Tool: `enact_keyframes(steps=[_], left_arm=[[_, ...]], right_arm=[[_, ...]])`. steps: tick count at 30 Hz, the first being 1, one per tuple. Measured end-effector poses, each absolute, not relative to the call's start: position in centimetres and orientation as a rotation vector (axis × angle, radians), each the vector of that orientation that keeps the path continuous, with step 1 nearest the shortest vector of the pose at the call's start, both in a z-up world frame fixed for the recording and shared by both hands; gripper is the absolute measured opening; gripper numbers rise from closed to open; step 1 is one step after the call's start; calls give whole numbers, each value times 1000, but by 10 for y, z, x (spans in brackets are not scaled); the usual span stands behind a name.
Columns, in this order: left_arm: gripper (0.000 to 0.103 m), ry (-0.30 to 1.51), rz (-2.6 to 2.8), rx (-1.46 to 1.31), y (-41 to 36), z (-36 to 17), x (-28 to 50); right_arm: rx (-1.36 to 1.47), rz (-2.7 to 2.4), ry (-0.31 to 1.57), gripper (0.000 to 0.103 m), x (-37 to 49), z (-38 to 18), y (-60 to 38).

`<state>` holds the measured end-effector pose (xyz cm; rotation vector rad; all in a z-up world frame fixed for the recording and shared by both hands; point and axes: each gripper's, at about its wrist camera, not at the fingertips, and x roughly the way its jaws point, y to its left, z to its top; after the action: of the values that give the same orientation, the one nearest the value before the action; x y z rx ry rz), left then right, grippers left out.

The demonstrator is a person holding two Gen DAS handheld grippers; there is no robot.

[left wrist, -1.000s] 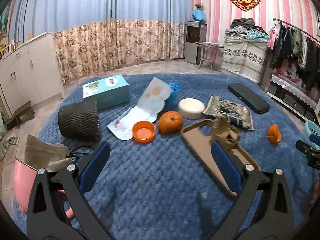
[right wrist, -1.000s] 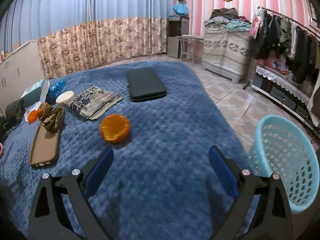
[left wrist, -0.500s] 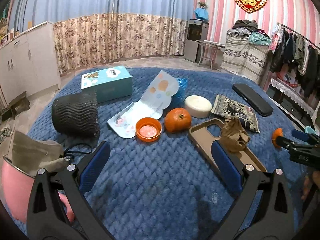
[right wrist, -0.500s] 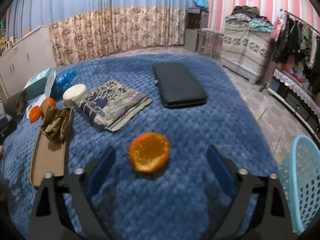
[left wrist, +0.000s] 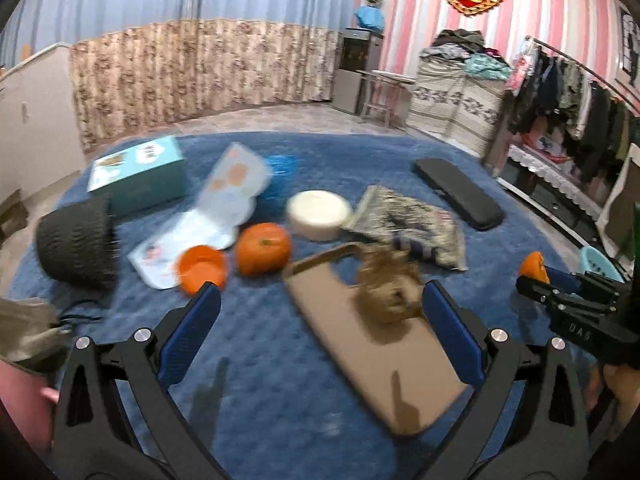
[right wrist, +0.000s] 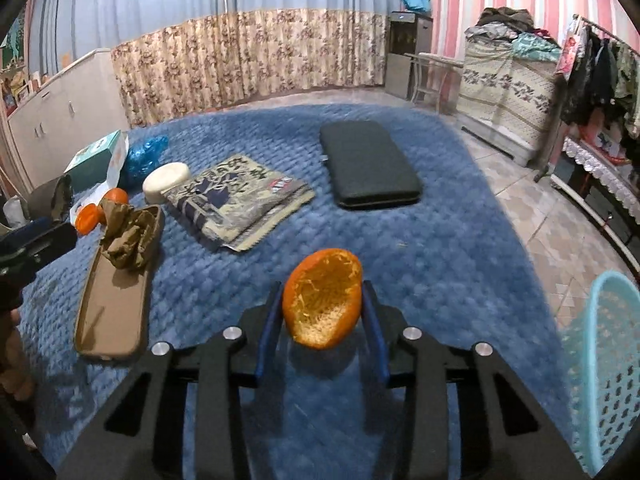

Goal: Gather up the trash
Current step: 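Grasp the orange peel with the right tool while the left tool grasps another paper scrap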

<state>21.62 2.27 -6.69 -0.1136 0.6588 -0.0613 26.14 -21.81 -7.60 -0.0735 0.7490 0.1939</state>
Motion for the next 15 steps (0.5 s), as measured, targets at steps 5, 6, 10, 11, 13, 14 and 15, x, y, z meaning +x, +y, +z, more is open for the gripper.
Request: enact_keyframes(steps=[5,6,10,11,13,14,15], left_arm=[[89,698,-99,-116,-4,-73,231],[86,699,-103,-107,-9,-75,234],[60,742,-124,-74,-19,-82,244],[52,755,-129,-79,-19,-84,246],[51,766,-134,-103,-16,-88,248],[47,761,-133,-107,-16,-87,247],[43,756,-132,-104,-16,-86,246]], right_arm=[[-70,141,729,39,246,-65,-247],[-68,128,728,39,242,-64,-255],[-39,84,726,39,233,-61,-281],[-32,77,725,39,231,-62,-286],[-12,59,719,39,227,-62,-297],[-9,55,718,39,226,-62,-298],[-7,46,714,39,223,-62,-302]])
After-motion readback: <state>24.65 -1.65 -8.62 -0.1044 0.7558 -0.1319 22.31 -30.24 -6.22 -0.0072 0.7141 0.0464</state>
